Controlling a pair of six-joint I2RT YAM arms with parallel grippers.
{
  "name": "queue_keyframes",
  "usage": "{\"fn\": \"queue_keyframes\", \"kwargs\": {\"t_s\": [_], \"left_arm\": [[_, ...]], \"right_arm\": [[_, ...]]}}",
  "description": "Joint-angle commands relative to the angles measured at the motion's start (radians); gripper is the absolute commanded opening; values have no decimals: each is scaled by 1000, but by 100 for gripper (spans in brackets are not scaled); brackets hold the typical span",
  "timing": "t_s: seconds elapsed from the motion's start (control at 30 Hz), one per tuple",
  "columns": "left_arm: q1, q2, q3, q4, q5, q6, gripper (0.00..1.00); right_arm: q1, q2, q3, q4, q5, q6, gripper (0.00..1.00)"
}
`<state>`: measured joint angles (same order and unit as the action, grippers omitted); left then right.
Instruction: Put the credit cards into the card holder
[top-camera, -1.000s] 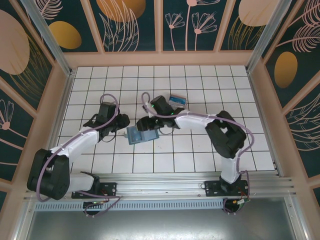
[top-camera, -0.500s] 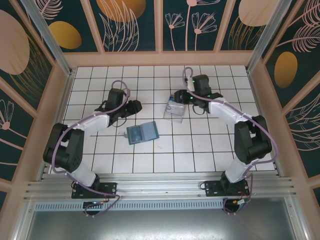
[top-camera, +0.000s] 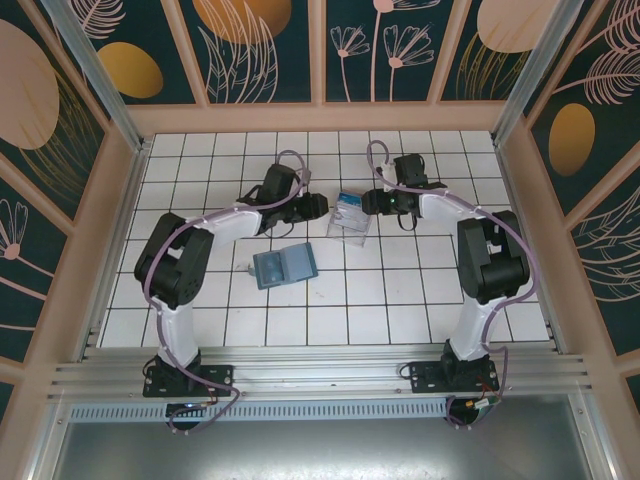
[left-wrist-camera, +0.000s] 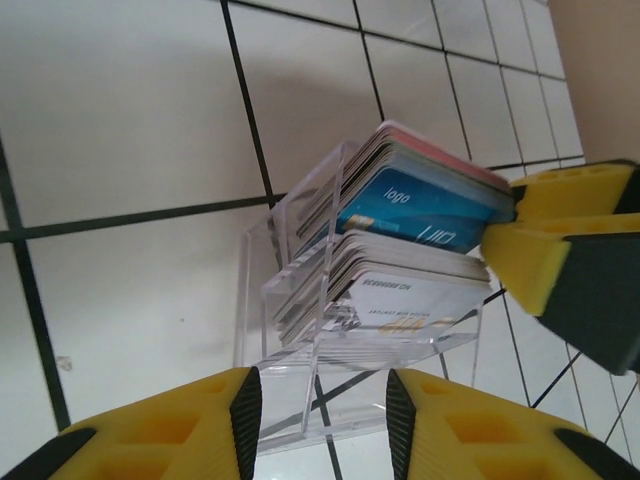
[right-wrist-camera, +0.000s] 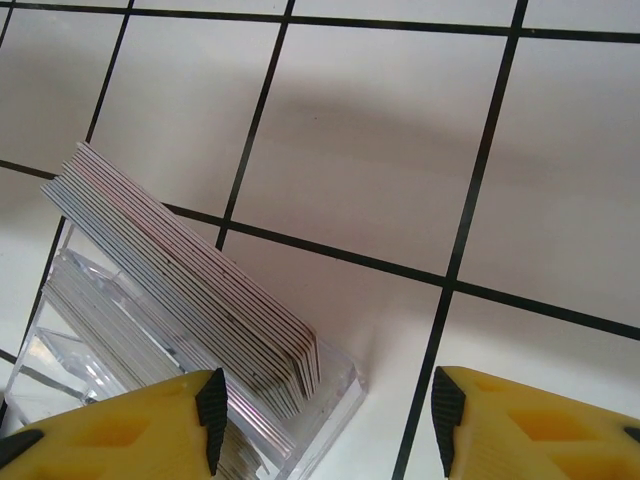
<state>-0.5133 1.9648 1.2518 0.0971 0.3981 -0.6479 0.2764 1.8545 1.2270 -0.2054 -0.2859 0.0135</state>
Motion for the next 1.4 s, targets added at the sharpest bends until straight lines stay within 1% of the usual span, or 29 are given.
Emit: {"fn": "queue_keyframes", "kwargs": {"t_s": [0.0, 0.23, 0.6, 1.03, 1.23, 1.37], "left_arm": [[-5, 52, 59, -32, 35, 23, 41], [-24, 122, 132, -69, 45, 36, 41], [-29, 106, 52, -47, 42, 29, 41], [-30, 114, 35, -30, 41, 24, 41], [-30, 113, 13, -22, 39, 21, 41], [-30, 106, -13, -9, 37, 14, 41]], "right_arm": [[3, 11, 51, -9, -24, -43, 60], [26, 46, 93, -28, -29, -64, 60], [40, 93, 124, -35, -29, -74, 60], [70, 131, 164, -72, 11, -95, 62], [69, 128, 167, -64, 56, -83, 63], [60, 109, 164, -46, 57, -65, 63]]}}
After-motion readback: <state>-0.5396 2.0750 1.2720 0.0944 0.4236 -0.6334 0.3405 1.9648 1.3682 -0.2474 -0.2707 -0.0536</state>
